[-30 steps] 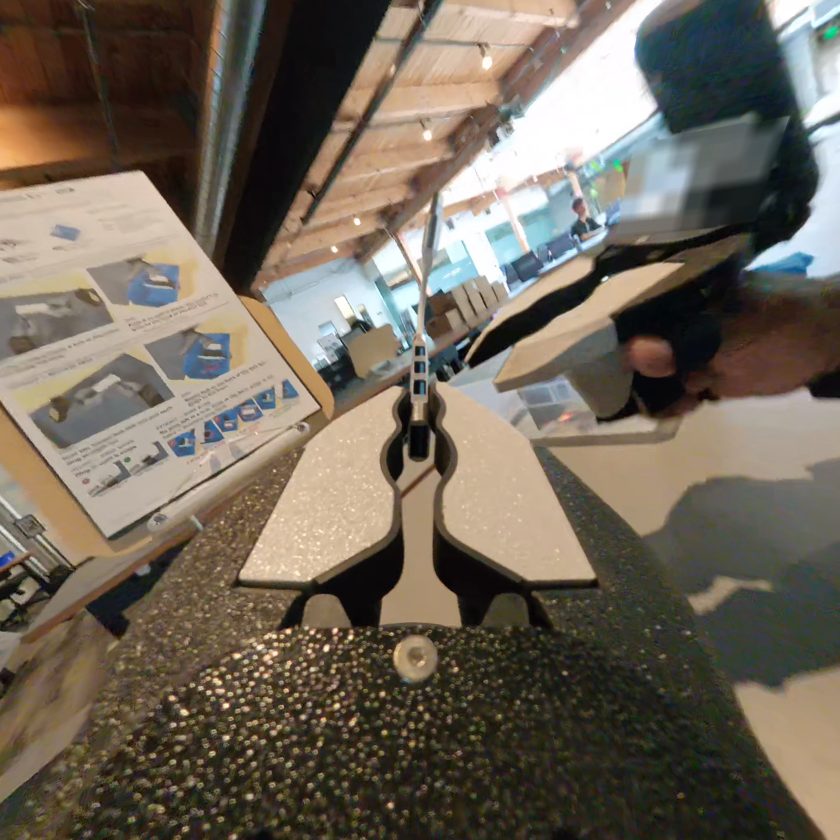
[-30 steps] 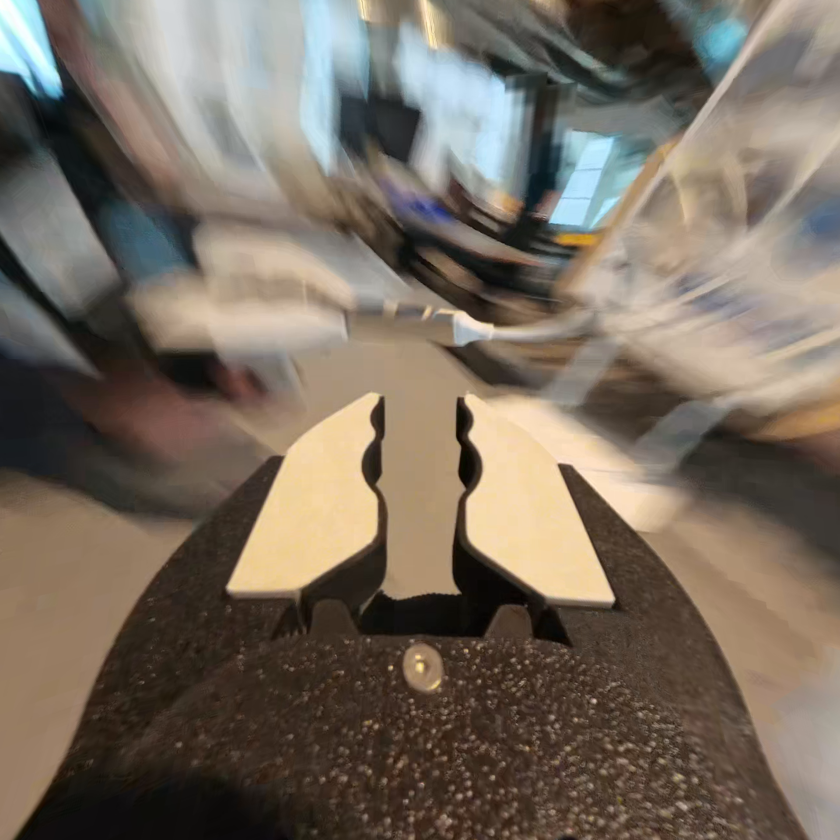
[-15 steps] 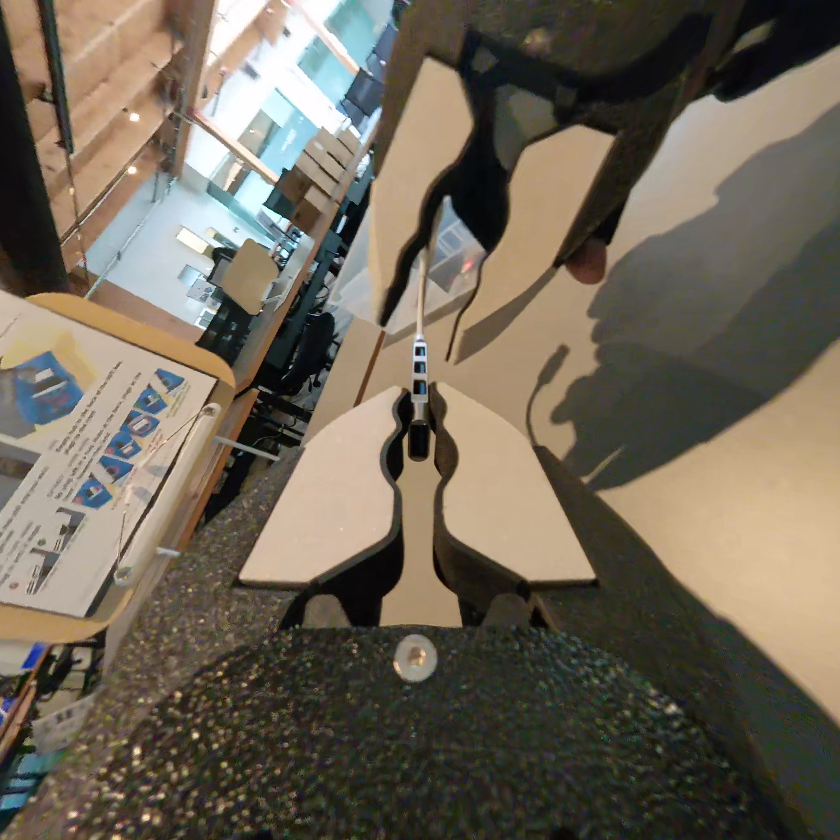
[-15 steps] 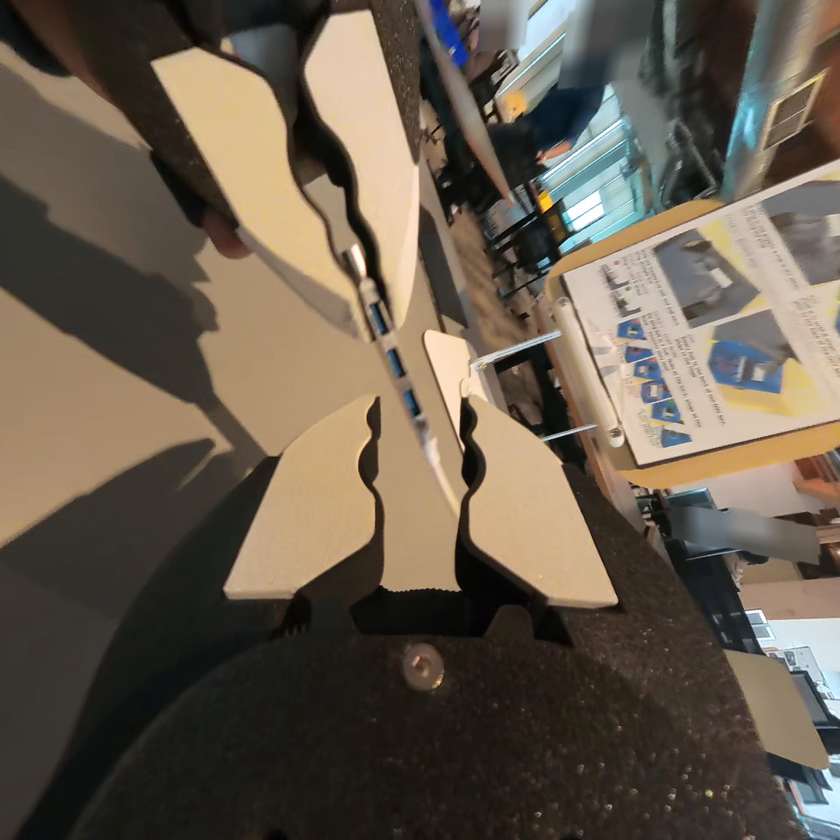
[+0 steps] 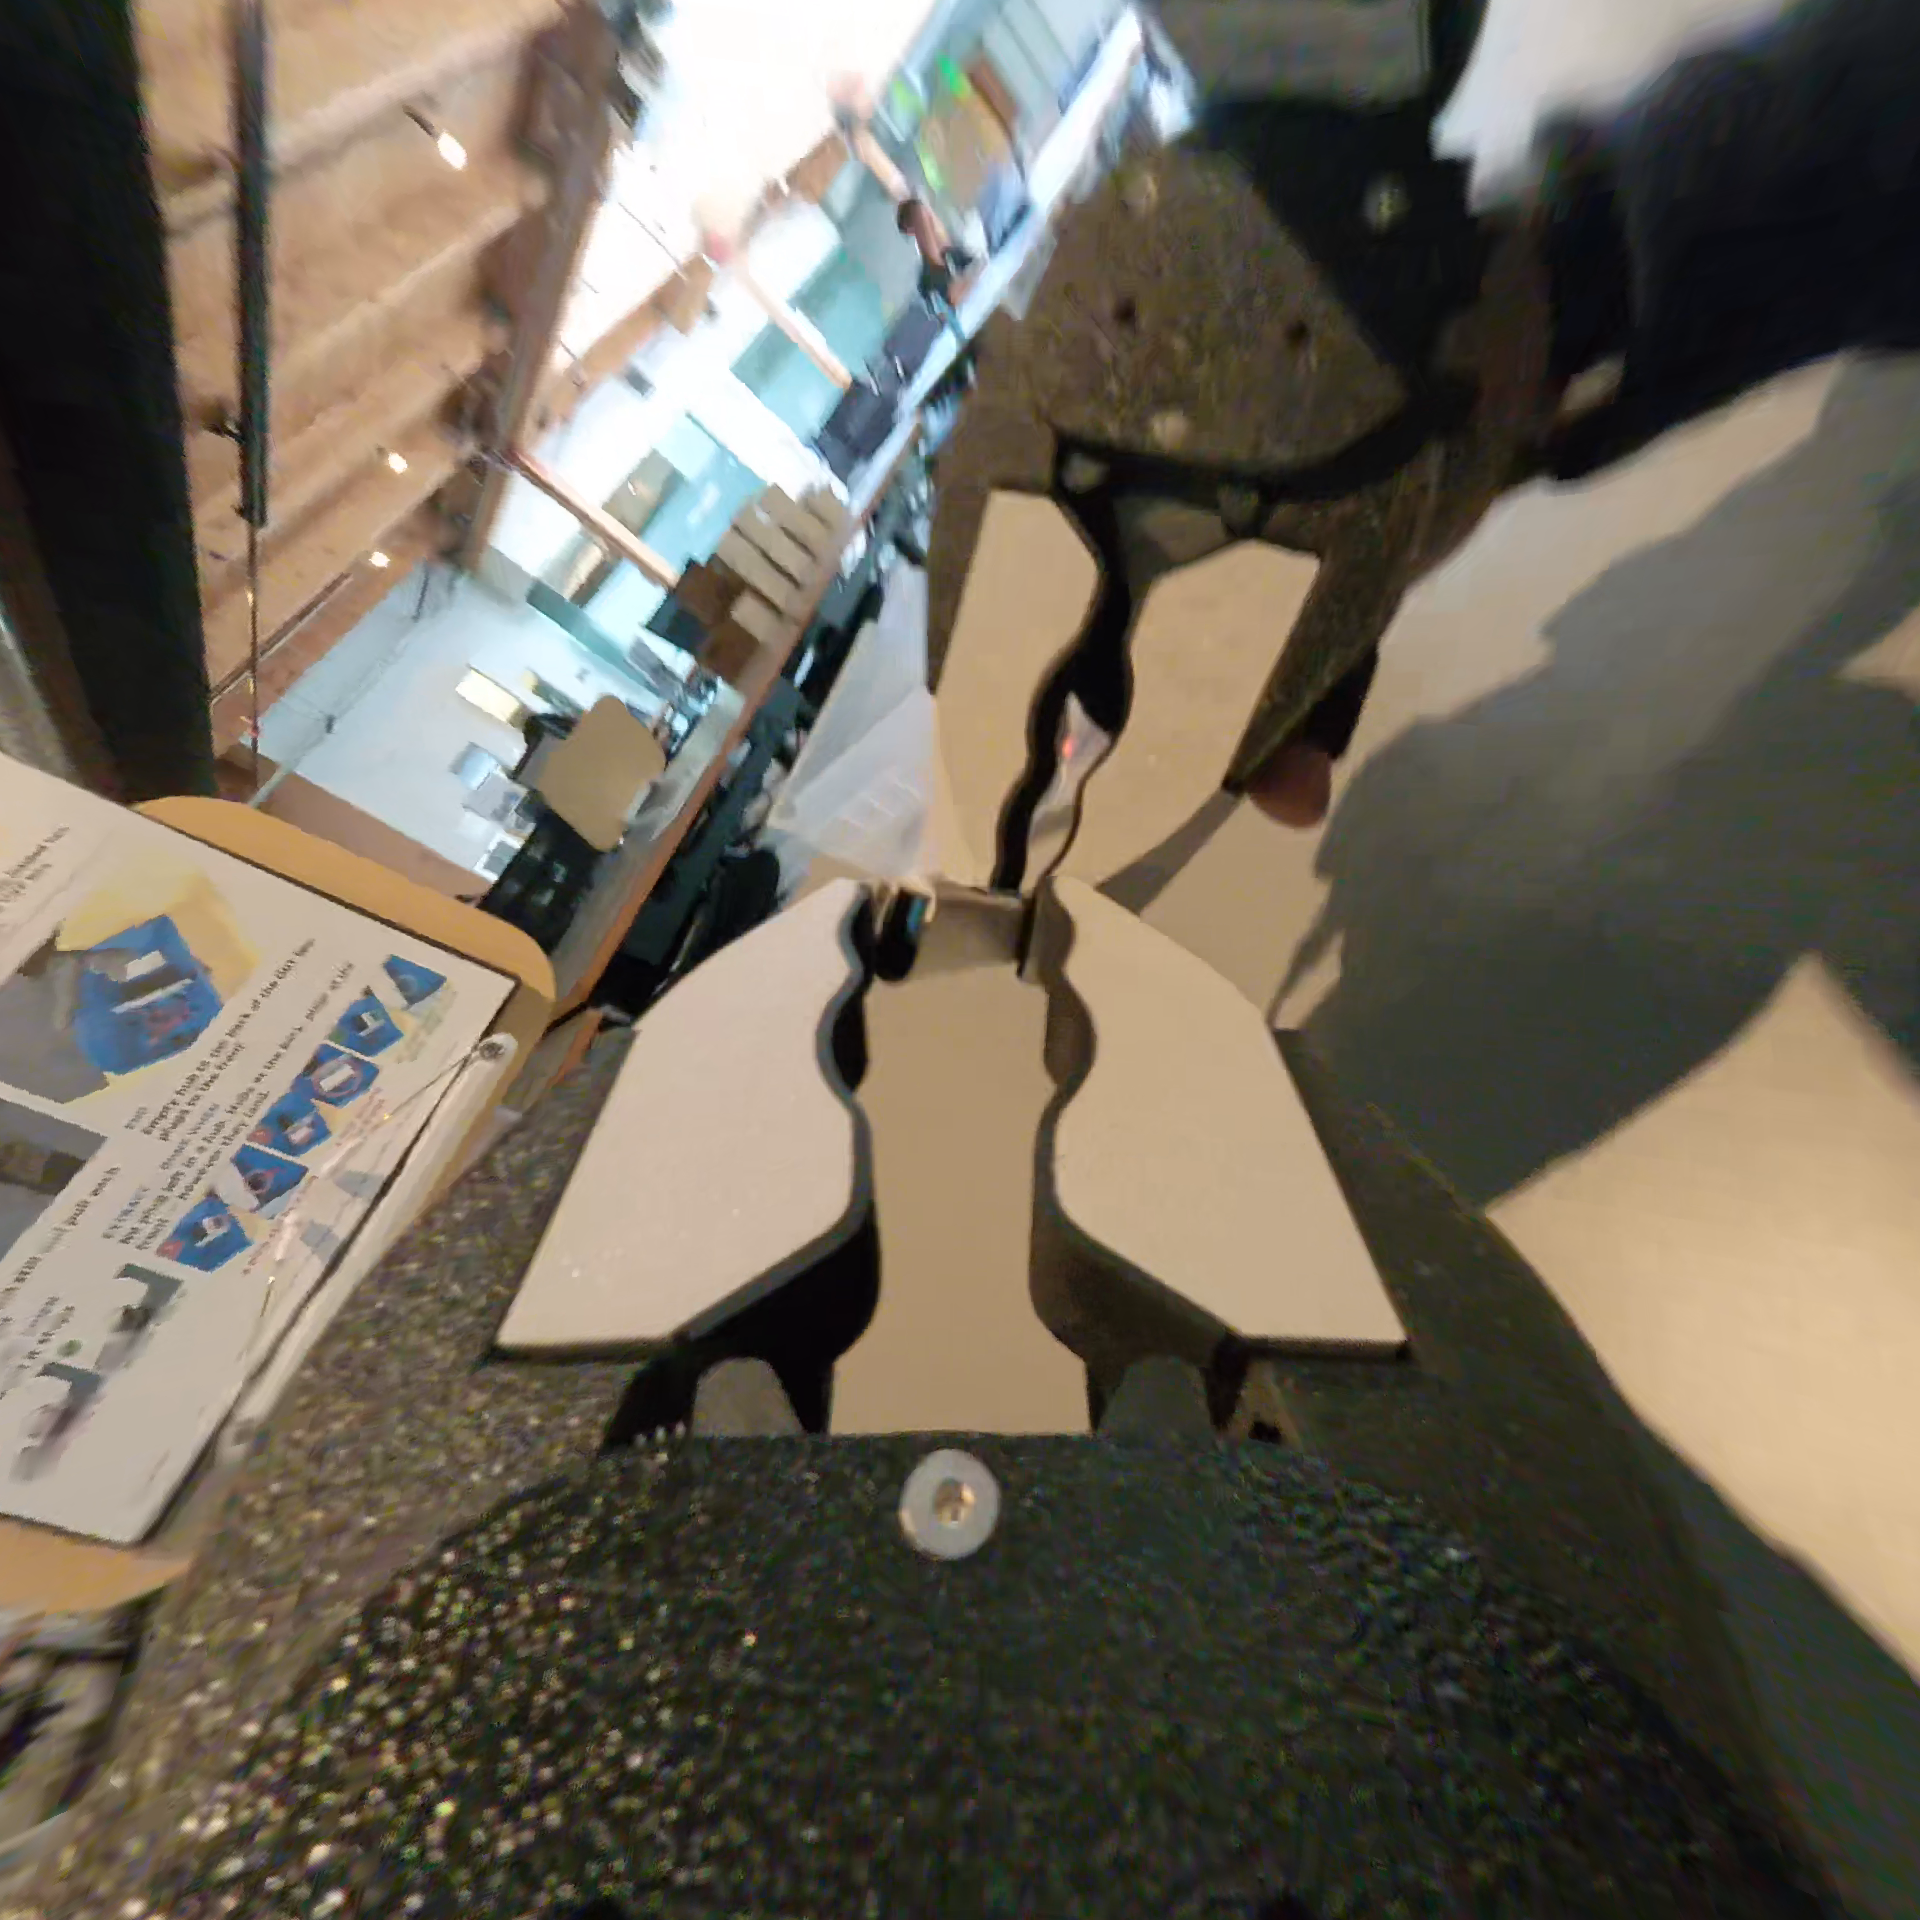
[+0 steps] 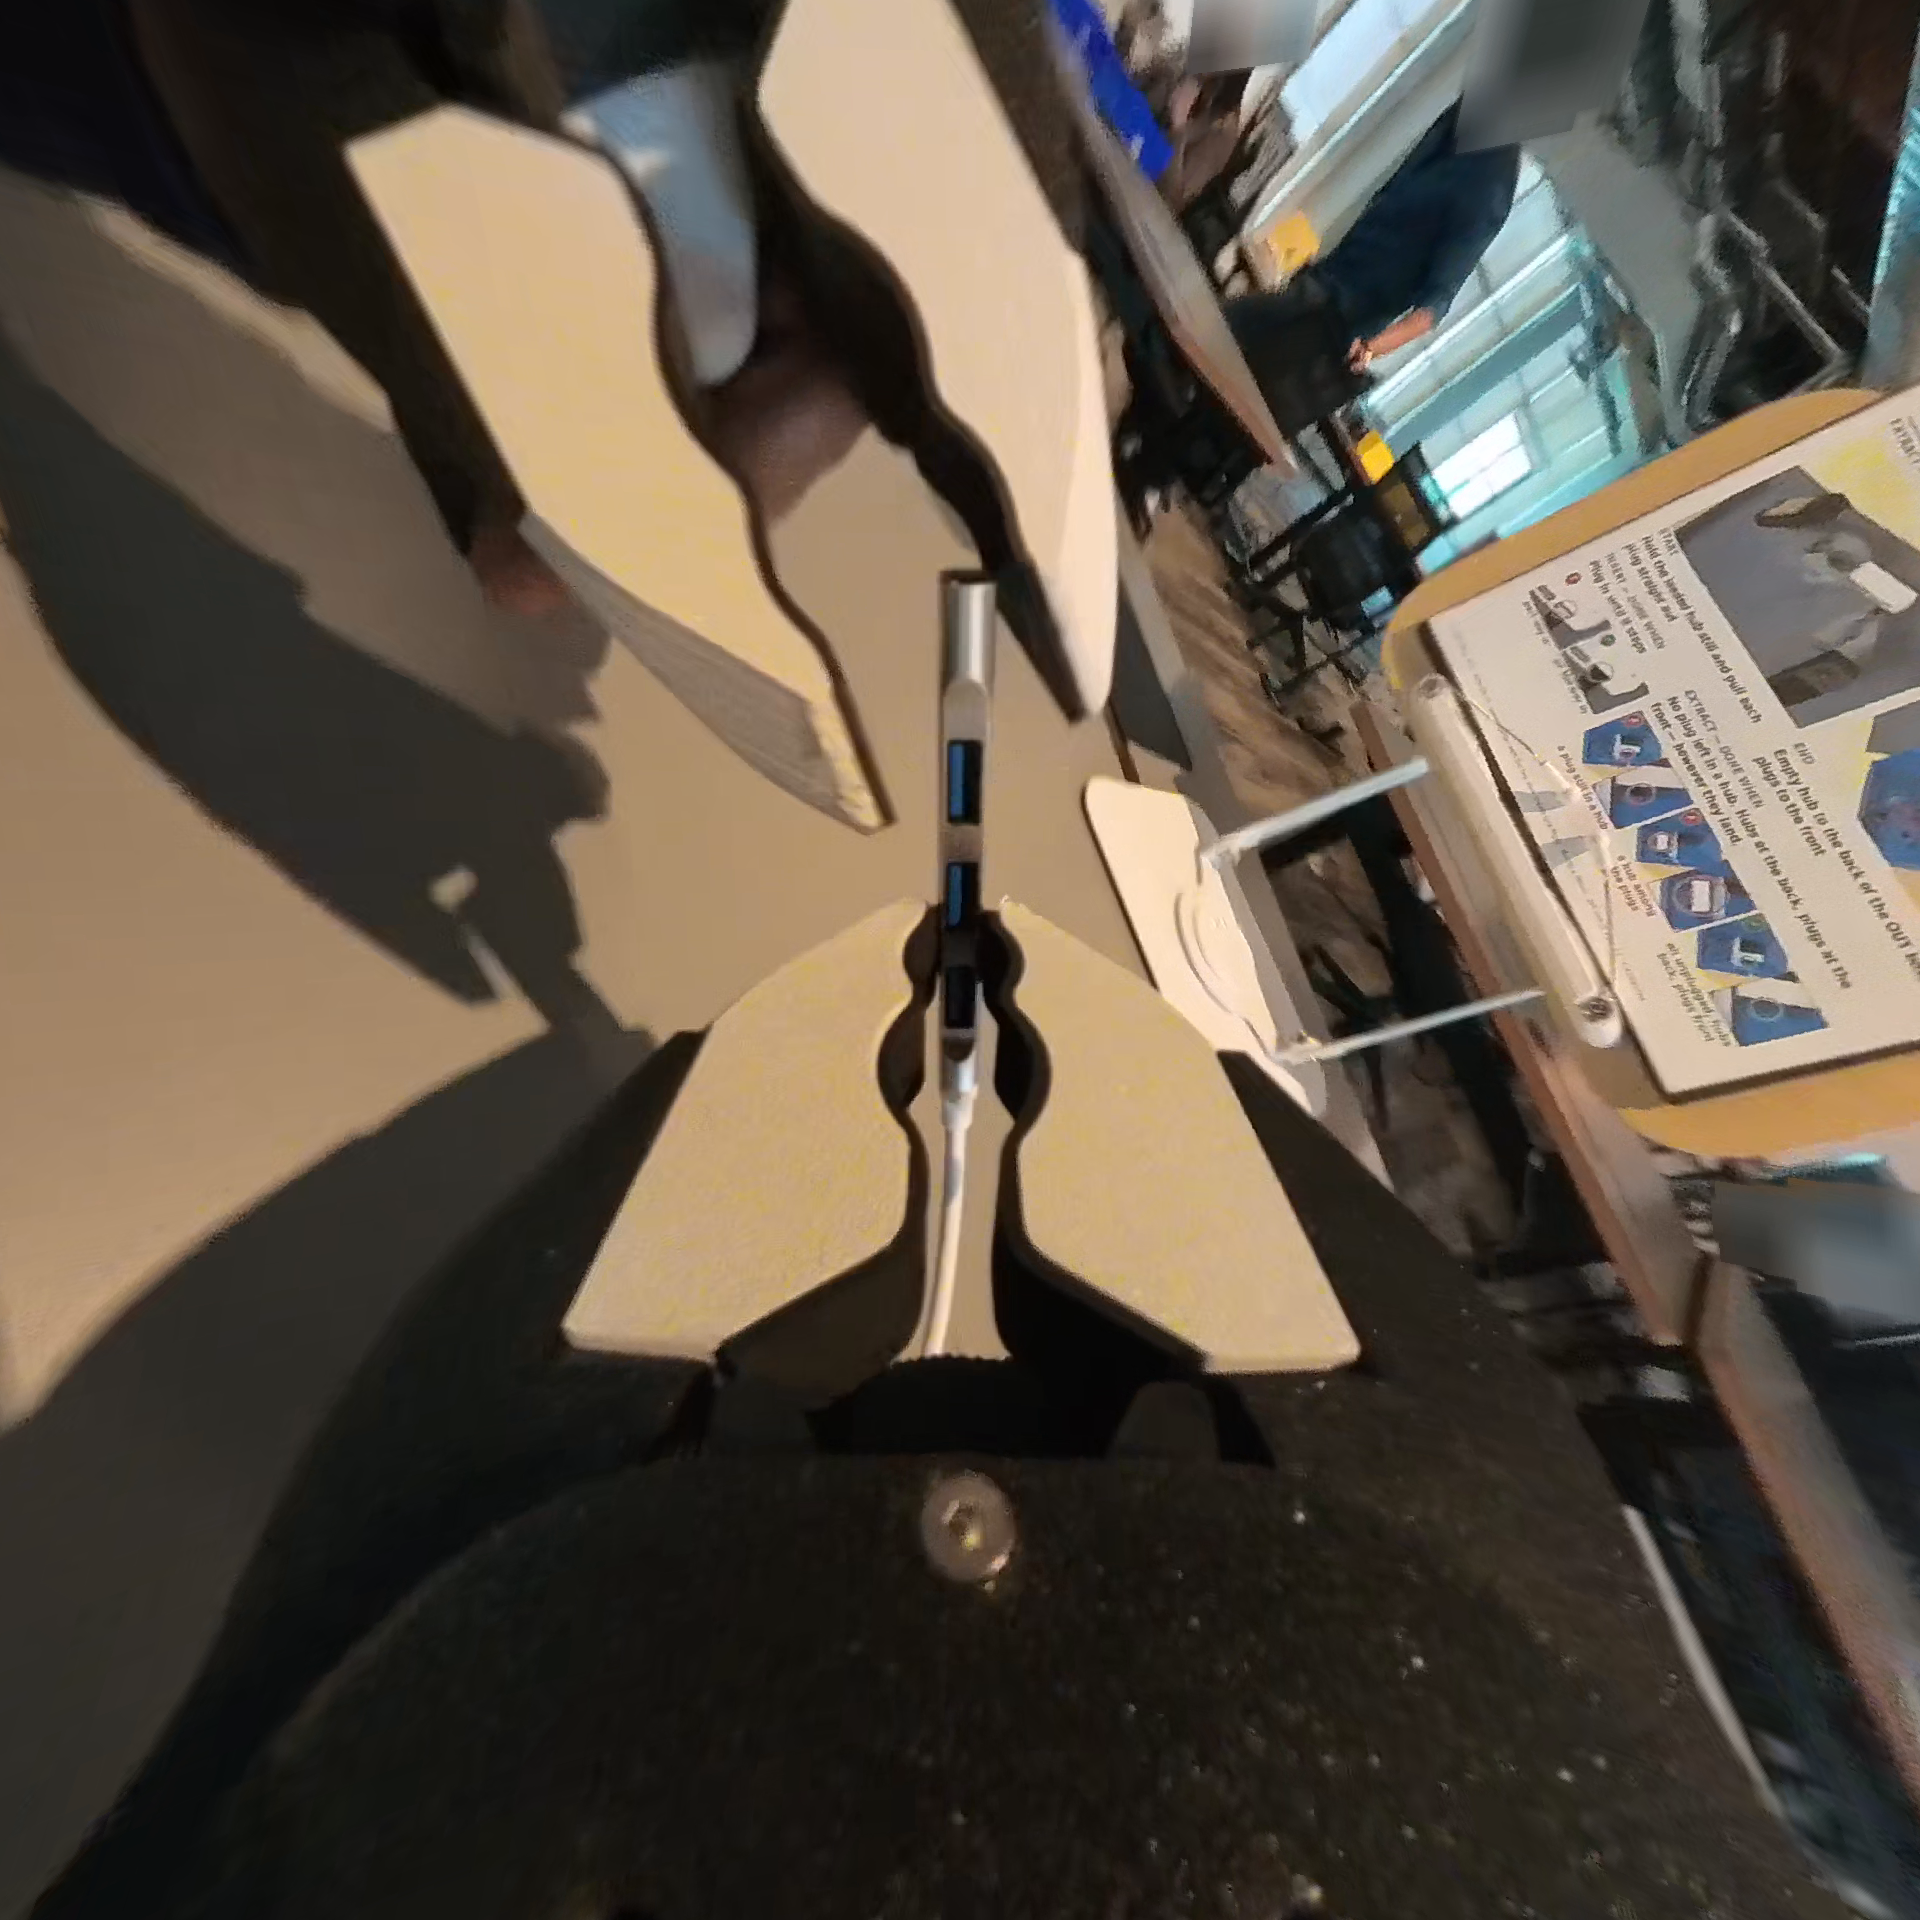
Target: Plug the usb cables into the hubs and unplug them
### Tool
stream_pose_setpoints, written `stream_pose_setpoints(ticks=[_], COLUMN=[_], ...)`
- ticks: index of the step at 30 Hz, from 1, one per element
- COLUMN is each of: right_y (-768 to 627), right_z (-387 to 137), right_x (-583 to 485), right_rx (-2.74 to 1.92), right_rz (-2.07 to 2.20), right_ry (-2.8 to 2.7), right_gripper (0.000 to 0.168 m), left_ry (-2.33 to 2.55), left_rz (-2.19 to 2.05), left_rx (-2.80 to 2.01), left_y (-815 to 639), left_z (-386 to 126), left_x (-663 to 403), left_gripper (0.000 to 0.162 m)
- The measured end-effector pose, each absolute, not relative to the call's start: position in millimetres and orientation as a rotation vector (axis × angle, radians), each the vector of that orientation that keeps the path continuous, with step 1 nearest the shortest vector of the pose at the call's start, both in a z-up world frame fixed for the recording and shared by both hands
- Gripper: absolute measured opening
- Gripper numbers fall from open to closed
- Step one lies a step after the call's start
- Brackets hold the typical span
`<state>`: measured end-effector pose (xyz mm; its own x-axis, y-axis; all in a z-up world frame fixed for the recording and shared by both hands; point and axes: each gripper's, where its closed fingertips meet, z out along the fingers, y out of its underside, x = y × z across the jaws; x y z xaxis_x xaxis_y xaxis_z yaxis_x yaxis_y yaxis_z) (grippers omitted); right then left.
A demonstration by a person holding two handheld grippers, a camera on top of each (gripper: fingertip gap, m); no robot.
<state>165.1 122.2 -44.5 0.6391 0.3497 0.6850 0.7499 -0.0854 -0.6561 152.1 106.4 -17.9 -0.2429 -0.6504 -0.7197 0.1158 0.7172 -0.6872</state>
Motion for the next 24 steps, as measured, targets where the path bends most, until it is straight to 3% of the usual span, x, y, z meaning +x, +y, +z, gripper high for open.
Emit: stream_pose_setpoints(ticks=[9,24], right_y=[97,93], right_z=[22,31], right_x=[133,127], right_rx=[-1.266,-1.154], right_rz=[0.354,0.634], right_ry=[-0.588,-0.47], right_gripper=[0.007,0.007], left_ry=[1.457,1.579], left_rz=[-1.554,-1.652], left_rx=[-0.617,-0.678], left_y=[98,80], left_z=[23,1], left_x=[134,142], left_gripper=[0.032,0.026])
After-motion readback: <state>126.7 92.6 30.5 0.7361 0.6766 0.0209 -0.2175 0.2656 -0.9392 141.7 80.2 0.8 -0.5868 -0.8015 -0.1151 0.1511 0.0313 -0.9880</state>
